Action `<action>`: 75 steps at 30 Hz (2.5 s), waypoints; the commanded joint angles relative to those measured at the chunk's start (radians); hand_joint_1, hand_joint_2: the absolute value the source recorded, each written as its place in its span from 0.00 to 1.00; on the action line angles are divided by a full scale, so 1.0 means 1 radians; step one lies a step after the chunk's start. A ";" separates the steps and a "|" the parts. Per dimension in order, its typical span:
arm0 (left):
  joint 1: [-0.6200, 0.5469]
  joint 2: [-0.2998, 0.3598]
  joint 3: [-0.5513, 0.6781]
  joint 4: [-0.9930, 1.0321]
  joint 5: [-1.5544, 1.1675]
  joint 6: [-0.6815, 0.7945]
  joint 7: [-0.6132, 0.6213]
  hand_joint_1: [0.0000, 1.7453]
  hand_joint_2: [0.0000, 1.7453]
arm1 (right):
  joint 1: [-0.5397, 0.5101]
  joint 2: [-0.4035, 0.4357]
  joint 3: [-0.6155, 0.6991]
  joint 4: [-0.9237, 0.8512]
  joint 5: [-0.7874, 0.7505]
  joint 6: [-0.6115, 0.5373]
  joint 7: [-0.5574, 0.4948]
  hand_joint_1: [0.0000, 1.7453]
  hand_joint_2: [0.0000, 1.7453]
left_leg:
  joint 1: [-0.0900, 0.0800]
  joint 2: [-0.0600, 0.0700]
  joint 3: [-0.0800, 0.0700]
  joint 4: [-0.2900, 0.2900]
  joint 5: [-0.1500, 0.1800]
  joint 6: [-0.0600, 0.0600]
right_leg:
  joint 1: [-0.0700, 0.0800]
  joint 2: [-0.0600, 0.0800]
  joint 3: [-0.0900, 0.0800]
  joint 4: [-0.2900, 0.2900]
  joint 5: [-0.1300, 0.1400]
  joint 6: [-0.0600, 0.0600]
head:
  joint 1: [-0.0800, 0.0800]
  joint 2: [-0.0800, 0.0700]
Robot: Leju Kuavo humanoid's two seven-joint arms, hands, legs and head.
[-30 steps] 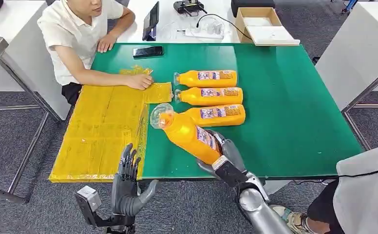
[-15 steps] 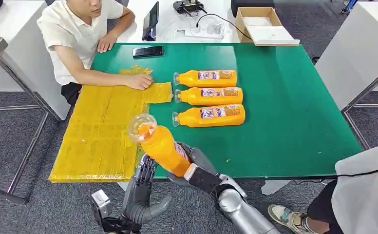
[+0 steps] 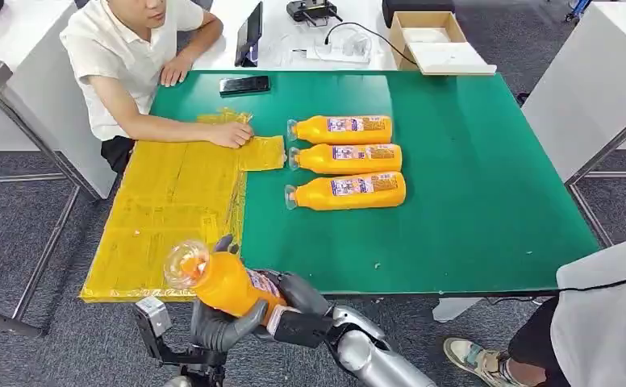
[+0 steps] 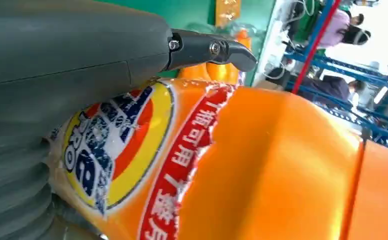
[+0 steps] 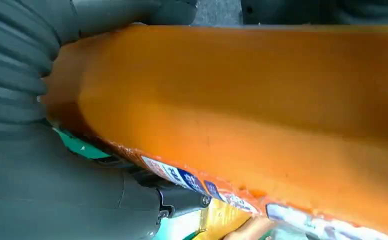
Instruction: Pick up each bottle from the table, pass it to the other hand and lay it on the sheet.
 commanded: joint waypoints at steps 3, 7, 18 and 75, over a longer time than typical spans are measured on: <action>-0.048 -0.011 0.003 0.026 0.037 0.038 0.014 0.00 1.00 | -0.009 -0.001 0.113 0.072 0.022 -0.060 0.030 1.00 1.00 | 0.001 -0.001 0.004 -0.001 -0.001 -0.002 | 0.001 -0.003 0.005 -0.001 -0.002 -0.002 | 0.000 0.000; -0.045 -0.001 -0.014 0.008 0.050 0.000 0.017 0.00 1.00 | -0.014 0.000 0.108 0.081 0.011 -0.056 0.030 1.00 1.00 | 0.000 -0.001 0.002 -0.001 -0.001 -0.001 | 0.001 -0.002 0.003 -0.001 -0.001 -0.002 | 0.000 0.000; -0.032 -0.002 -0.030 -0.008 0.097 -0.105 0.034 1.00 1.00 | -0.032 0.008 0.091 0.121 0.000 -0.056 0.027 1.00 1.00 | 0.001 0.000 0.005 -0.001 -0.002 -0.002 | 0.001 -0.002 0.005 -0.001 -0.002 -0.002 | 0.000 0.000; -0.713 0.128 0.170 1.093 -1.371 0.273 0.361 1.00 1.00 | 0.220 0.087 -0.410 -0.233 -0.098 -0.299 -0.194 0.00 0.00 | 0.001 0.001 0.003 -0.001 0.003 -0.003 | 0.001 -0.001 0.003 -0.001 0.003 -0.005 | 0.000 0.000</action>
